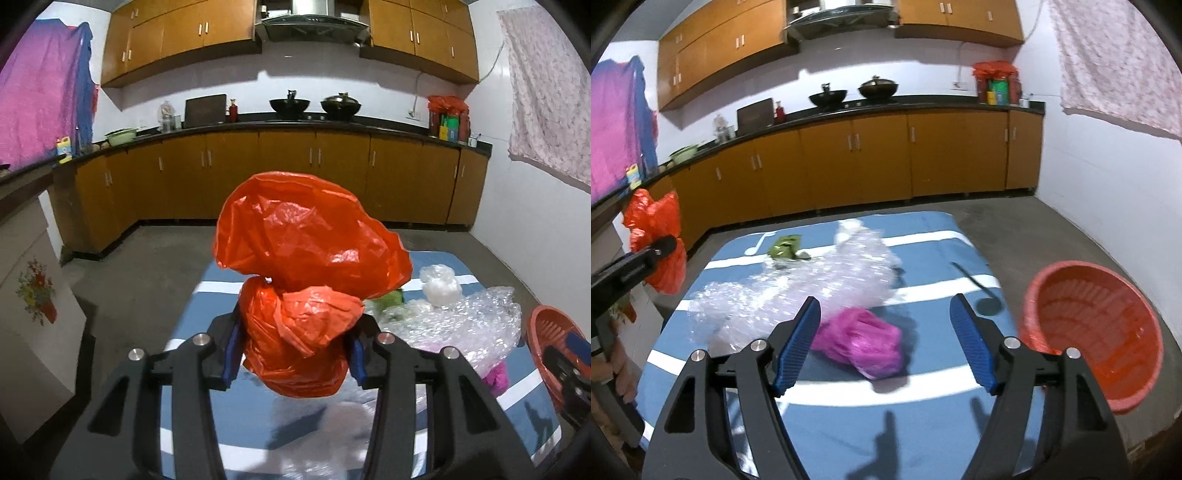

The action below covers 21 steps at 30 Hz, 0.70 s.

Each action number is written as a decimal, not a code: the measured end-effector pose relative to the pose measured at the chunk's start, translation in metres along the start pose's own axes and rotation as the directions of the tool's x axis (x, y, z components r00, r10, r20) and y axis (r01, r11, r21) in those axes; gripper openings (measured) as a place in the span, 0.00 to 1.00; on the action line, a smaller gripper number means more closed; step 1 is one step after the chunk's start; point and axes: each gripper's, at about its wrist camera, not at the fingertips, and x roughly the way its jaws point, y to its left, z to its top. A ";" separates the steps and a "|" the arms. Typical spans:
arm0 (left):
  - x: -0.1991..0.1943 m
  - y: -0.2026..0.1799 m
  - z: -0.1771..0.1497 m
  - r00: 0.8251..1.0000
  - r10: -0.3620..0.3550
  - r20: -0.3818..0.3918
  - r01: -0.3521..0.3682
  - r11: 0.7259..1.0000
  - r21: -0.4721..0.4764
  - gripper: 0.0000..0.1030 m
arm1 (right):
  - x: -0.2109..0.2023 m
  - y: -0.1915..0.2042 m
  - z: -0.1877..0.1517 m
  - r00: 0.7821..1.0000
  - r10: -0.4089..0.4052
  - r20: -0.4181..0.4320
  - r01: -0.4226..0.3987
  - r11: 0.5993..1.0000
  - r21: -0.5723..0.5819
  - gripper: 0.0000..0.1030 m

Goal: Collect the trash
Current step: 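Grasp the clear bubble wrap with the right tool while the left tool holds the red bag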

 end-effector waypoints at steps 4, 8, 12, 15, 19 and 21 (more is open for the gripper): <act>-0.008 0.015 -0.005 1.000 0.026 -0.003 -0.026 1.000 -0.017 0.44 | 0.020 0.009 0.014 1.000 0.006 -0.013 -0.006 1.000 0.026 0.68; -0.011 0.031 -0.011 0.999 0.047 -0.019 -0.048 0.998 -0.039 0.44 | 0.044 0.006 0.024 0.999 -0.014 -0.053 0.017 0.998 0.060 0.68; -0.014 0.039 -0.016 0.998 0.063 -0.025 -0.064 0.997 -0.043 0.44 | 0.065 -0.003 0.023 0.992 -0.010 -0.124 0.023 0.995 0.100 0.66; -0.011 0.049 -0.017 0.997 0.067 -0.032 -0.069 0.996 -0.049 0.44 | 0.073 0.000 0.019 0.987 0.008 -0.163 0.005 0.997 0.082 0.48; -0.010 0.050 -0.020 0.997 0.070 -0.040 -0.072 0.996 -0.053 0.44 | 0.068 0.006 0.015 0.984 0.028 -0.174 -0.021 0.999 0.044 0.17; -0.010 0.047 -0.021 0.997 0.069 -0.039 -0.072 0.996 -0.052 0.44 | 0.061 0.008 0.015 0.986 0.038 -0.162 -0.033 0.999 0.039 0.14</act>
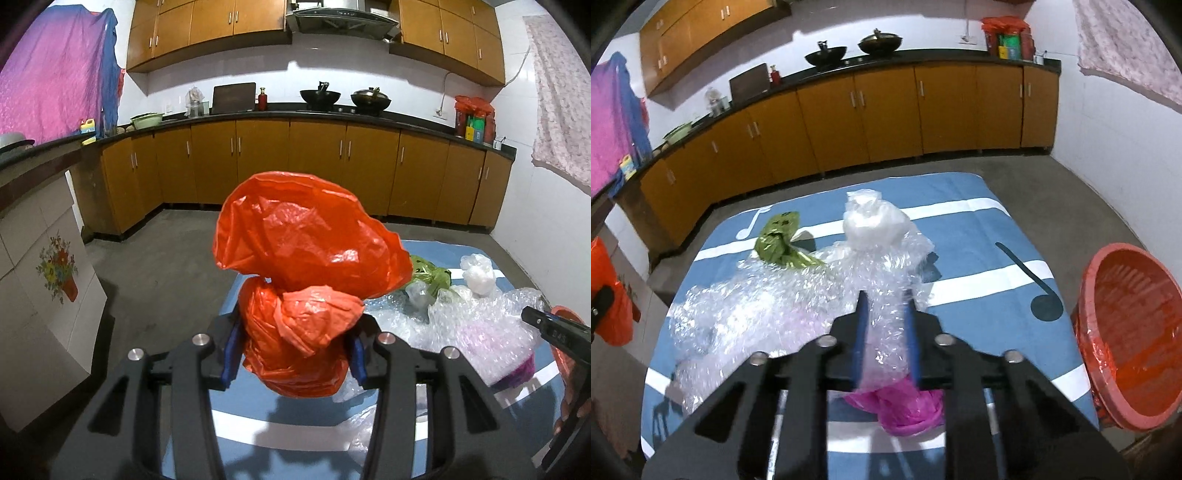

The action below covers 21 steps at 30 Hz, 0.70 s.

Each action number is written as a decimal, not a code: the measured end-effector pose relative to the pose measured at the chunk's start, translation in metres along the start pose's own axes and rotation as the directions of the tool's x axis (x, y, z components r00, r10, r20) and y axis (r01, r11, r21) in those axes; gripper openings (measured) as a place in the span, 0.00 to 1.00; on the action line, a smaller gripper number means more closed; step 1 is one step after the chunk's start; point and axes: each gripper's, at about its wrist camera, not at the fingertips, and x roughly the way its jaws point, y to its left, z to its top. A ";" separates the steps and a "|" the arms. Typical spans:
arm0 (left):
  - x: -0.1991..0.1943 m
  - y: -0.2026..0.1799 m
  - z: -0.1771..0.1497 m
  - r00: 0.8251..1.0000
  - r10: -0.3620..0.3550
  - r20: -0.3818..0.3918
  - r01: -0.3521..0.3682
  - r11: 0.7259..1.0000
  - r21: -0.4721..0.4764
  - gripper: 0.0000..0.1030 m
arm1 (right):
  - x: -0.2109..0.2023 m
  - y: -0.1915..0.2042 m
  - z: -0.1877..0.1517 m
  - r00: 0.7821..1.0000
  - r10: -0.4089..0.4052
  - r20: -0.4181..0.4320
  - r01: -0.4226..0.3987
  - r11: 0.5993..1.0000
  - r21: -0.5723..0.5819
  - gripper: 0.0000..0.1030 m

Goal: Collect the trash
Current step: 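Grasp the clear bubble wrap with the right tool while the left tool holds the red bag, then carry the bubble wrap over the orange basket with the right tool while the left tool holds the red bag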

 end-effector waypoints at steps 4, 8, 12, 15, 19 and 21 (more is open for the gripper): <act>-0.003 -0.003 0.003 1.000 -0.007 0.005 0.007 1.000 0.005 0.44 | -0.018 0.004 0.004 0.999 0.010 0.044 -0.009 1.000 -0.017 0.11; -0.007 -0.002 0.003 1.000 -0.021 0.011 0.021 1.000 0.006 0.44 | -0.042 0.001 0.011 0.994 0.014 0.105 -0.013 1.000 -0.011 0.09; -0.014 -0.008 0.004 0.999 -0.041 0.017 0.041 0.999 0.016 0.44 | -0.062 -0.009 0.018 0.987 0.003 0.160 -0.005 1.000 0.012 0.08; -0.018 -0.015 0.004 0.998 -0.059 0.020 0.059 0.998 0.027 0.44 | -0.079 -0.016 0.021 0.977 -0.036 0.212 0.034 0.999 0.014 0.08; -0.021 -0.027 0.005 0.995 -0.093 0.020 0.092 0.995 0.042 0.44 | -0.096 -0.027 0.020 0.956 -0.121 0.269 0.121 0.992 0.015 0.08; -0.021 -0.035 0.005 0.993 -0.114 0.015 0.114 0.992 0.047 0.44 | -0.103 -0.036 0.018 0.943 -0.162 0.289 0.162 0.987 0.025 0.08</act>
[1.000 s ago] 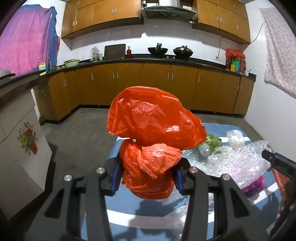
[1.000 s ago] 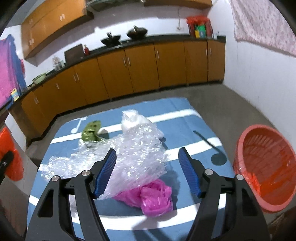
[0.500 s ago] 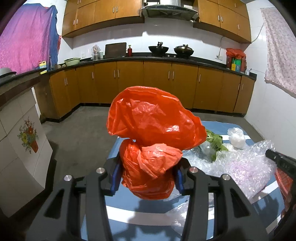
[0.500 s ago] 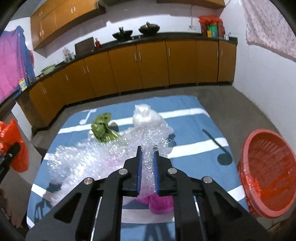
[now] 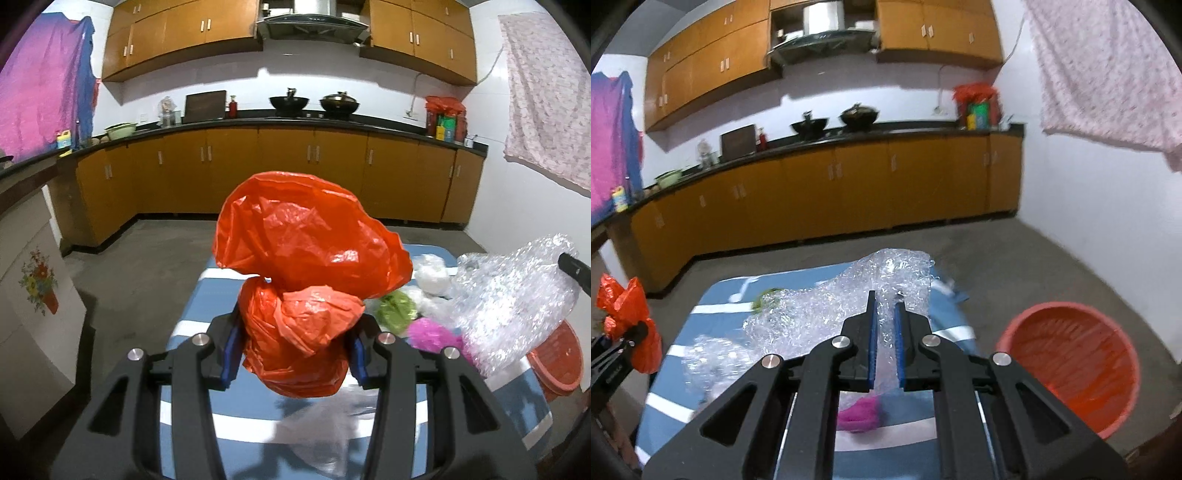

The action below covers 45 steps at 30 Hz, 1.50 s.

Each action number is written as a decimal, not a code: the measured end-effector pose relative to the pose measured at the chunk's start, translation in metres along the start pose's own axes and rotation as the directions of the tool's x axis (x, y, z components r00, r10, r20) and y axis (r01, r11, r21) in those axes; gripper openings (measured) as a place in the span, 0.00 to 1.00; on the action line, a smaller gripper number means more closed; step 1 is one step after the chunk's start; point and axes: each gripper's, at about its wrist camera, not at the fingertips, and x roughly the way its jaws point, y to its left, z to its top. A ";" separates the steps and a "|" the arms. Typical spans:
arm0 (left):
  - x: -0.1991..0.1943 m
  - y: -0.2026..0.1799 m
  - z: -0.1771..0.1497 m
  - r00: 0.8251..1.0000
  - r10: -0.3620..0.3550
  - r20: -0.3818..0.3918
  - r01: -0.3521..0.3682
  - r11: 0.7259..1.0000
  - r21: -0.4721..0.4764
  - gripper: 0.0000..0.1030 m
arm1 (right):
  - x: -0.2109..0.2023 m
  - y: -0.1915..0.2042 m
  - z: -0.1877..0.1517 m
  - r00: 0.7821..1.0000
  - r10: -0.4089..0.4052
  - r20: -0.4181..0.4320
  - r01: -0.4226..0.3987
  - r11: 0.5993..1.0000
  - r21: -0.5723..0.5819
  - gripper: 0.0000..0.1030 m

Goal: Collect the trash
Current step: 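Carry the bubble wrap over the orange basket with the right tool while the left tool holds the red bag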

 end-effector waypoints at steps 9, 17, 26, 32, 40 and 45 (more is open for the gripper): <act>0.003 -0.055 0.000 0.993 -0.114 -0.014 0.115 0.992 0.054 0.44 | -0.012 -0.048 -0.004 0.985 -0.165 0.043 0.164 0.986 0.017 0.08; 0.007 -0.118 0.001 0.973 -0.229 -0.035 0.231 0.968 0.103 0.44 | -0.018 -0.092 -0.011 0.957 -0.287 0.043 0.286 0.957 0.046 0.08; 0.013 -0.196 0.002 0.924 -0.374 -0.079 0.381 0.914 0.137 0.44 | -0.025 -0.144 -0.022 0.908 -0.418 0.029 0.414 0.906 0.091 0.08; 0.021 -0.243 -0.008 0.888 -0.444 -0.120 0.459 0.875 0.157 0.44 | -0.026 -0.169 -0.029 0.874 -0.485 0.019 0.480 0.871 0.105 0.08; 0.040 -0.301 -0.020 0.839 -0.512 -0.186 0.540 0.826 0.162 0.44 | -0.020 -0.203 -0.041 0.822 -0.569 -0.010 0.566 0.816 0.117 0.08; 0.048 -0.343 -0.030 0.806 -0.549 -0.222 0.589 0.783 0.201 0.44 | -0.013 -0.220 -0.044 0.802 -0.596 -0.032 0.594 0.793 0.133 0.08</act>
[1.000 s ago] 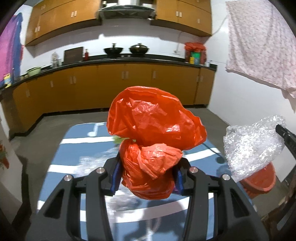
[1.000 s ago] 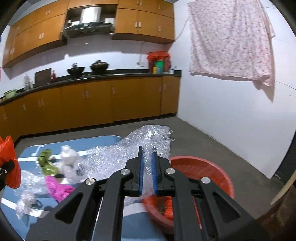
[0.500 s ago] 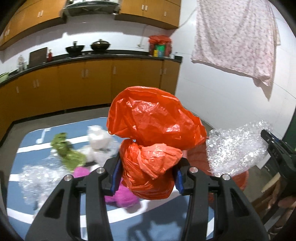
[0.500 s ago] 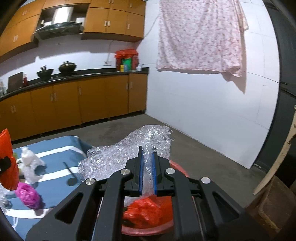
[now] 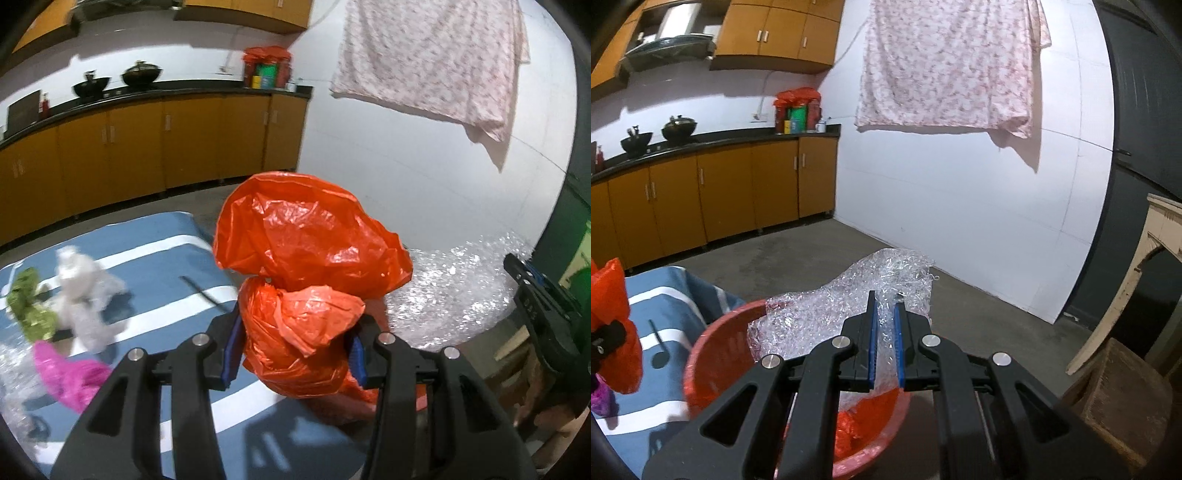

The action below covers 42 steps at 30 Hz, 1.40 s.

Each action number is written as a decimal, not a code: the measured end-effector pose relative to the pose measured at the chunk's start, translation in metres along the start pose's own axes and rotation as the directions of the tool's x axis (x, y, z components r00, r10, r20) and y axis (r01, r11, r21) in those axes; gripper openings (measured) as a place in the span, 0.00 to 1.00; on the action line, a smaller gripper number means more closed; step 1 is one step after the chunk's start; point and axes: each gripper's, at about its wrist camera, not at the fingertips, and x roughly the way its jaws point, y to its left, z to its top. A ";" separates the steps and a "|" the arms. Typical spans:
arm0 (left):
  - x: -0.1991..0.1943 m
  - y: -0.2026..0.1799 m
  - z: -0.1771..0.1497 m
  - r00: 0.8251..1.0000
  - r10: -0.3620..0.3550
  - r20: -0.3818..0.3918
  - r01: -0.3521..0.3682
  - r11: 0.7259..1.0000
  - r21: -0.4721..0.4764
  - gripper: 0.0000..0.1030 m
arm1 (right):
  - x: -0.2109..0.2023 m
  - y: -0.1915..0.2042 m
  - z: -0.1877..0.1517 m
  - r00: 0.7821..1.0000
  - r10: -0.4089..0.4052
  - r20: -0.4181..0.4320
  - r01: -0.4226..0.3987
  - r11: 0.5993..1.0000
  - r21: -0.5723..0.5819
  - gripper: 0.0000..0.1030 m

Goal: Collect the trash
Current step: 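Carry the bubble wrap over the orange basket with the right tool while the left tool holds the red bag, then open both tools over the orange basket to drop the red bag and bubble wrap, then grasp the pink bag with the right tool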

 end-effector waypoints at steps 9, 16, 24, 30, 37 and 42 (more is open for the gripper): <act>0.046 -0.037 0.003 0.997 -0.067 -0.045 0.070 0.996 0.060 0.48 | 0.021 -0.005 0.001 0.999 0.039 -0.021 -0.038 0.999 0.032 0.08; 0.056 -0.028 -0.003 0.995 -0.075 -0.068 0.077 0.997 0.025 0.67 | 0.028 -0.012 -0.005 0.985 0.161 -0.064 -0.154 0.983 0.095 0.30; 0.048 -0.008 -0.005 0.996 -0.065 -0.067 0.063 0.997 -0.036 0.75 | 0.018 -0.011 -0.004 0.987 0.153 -0.051 -0.148 0.985 0.091 0.49; 0.018 0.012 -0.005 0.999 0.032 -0.009 -0.033 0.999 -0.039 0.84 | -0.001 -0.011 -0.001 0.994 0.110 0.013 -0.111 0.992 0.052 0.80; -0.033 0.048 -0.016 0.983 0.179 0.041 -0.176 0.983 -0.055 0.88 | -0.022 0.012 -0.006 0.984 0.177 0.030 -0.177 0.984 -0.003 0.86; -0.080 0.085 -0.030 0.947 0.312 0.072 -0.307 0.949 -0.078 0.91 | -0.040 0.039 -0.012 0.958 0.286 0.009 -0.285 0.958 -0.026 0.86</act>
